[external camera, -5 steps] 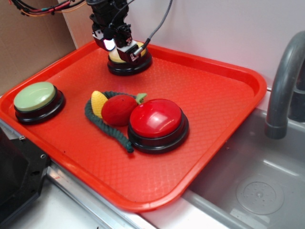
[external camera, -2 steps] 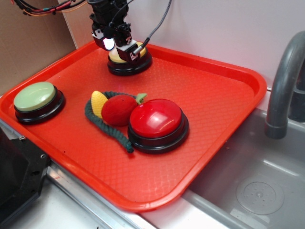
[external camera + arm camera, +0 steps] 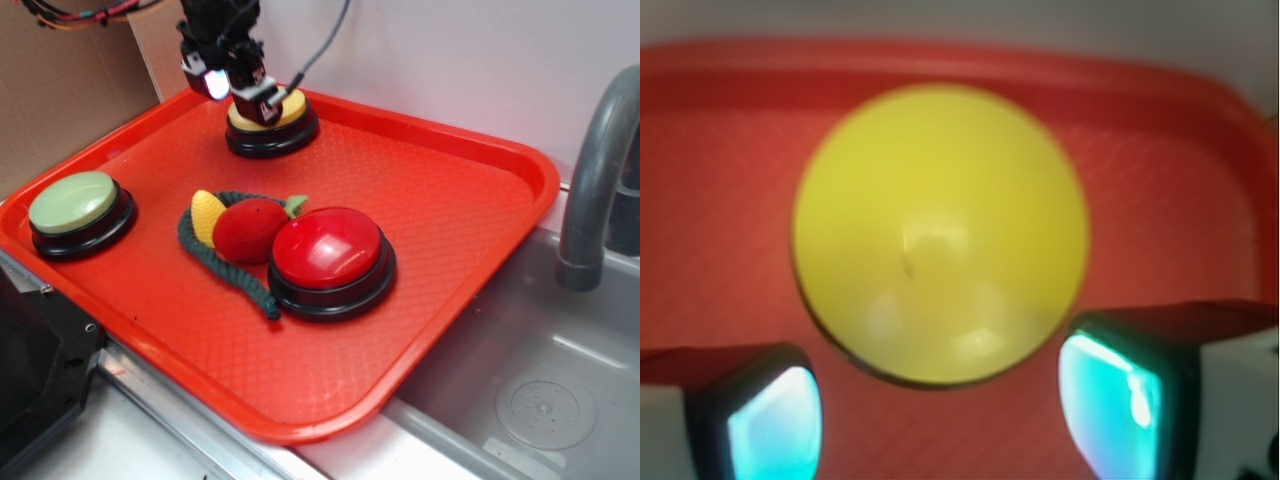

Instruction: Push the yellow button.

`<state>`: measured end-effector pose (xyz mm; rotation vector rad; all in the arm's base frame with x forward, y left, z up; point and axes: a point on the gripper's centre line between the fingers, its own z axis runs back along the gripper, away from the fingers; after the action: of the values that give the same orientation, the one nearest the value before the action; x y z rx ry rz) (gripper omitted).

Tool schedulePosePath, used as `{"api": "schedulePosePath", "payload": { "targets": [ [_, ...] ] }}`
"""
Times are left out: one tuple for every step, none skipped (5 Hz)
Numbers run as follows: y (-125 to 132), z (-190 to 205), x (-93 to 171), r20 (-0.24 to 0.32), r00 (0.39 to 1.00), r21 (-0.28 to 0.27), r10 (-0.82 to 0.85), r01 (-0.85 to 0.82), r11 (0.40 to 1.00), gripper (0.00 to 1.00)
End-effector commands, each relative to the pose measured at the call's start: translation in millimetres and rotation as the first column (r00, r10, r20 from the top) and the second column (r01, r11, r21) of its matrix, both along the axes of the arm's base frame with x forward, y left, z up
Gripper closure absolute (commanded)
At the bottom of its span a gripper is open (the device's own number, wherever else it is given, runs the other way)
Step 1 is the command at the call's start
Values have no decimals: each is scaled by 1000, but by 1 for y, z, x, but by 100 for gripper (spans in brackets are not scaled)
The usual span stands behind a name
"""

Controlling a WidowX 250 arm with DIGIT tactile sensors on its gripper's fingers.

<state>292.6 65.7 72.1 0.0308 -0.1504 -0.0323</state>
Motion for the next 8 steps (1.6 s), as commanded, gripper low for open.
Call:
{"api": "schedulePosePath", "payload": {
  "targets": [
    [4, 40, 4, 66, 997, 22, 29, -31, 999, 0],
    [2, 47, 1, 73, 997, 31, 32, -35, 999, 0],
    [1, 53, -3, 74, 996, 31, 46, -49, 998, 0],
    [0, 59, -5, 77, 996, 29, 51, -53, 998, 0],
    [-5, 68, -9, 64, 996, 75, 66, -70, 995, 0],
    [-10, 76, -13, 67, 996, 66, 59, -64, 996, 0],
    [-10, 80, -19, 66, 996, 60, 66, -70, 996, 0],
    [-11, 86, -25, 50, 996, 36, 69, -71, 997, 0]
  ]
}}
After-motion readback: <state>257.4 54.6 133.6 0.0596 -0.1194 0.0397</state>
